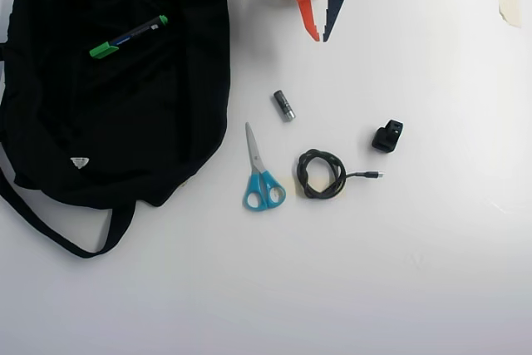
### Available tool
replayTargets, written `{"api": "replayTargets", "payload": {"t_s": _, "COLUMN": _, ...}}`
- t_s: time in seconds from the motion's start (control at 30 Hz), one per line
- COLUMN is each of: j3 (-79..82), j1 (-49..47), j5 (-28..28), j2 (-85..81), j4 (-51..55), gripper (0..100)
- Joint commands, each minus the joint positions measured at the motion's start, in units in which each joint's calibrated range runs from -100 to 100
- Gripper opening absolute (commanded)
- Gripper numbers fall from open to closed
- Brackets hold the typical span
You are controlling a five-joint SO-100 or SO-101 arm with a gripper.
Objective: Put the green marker into the black bag
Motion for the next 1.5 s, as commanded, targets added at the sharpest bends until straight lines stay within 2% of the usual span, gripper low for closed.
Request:
{"api": "replayTargets", "payload": {"t_s": 0.0, "j3": 2.8, "j1": -0.5, "j5": 1.0, "j2": -1.5, "j4": -0.3, "gripper": 2}}
{"api": "replayTargets", "payload": {"t_s": 0.17, "j3": 10.4, "j1": 0.1, "j5": 6.0, "j2": -1.5, "j4": -0.3, "gripper": 2}}
{"api": "replayTargets", "payload": {"t_s": 0.4, "j3": 19.2, "j1": 0.1, "j5": 5.7, "j2": -1.4, "j4": -0.3, "gripper": 2}}
{"api": "replayTargets", "payload": {"t_s": 1.47, "j3": 19.2, "j1": 0.0, "j5": 5.9, "j2": -1.4, "j4": -0.3, "gripper": 2}}
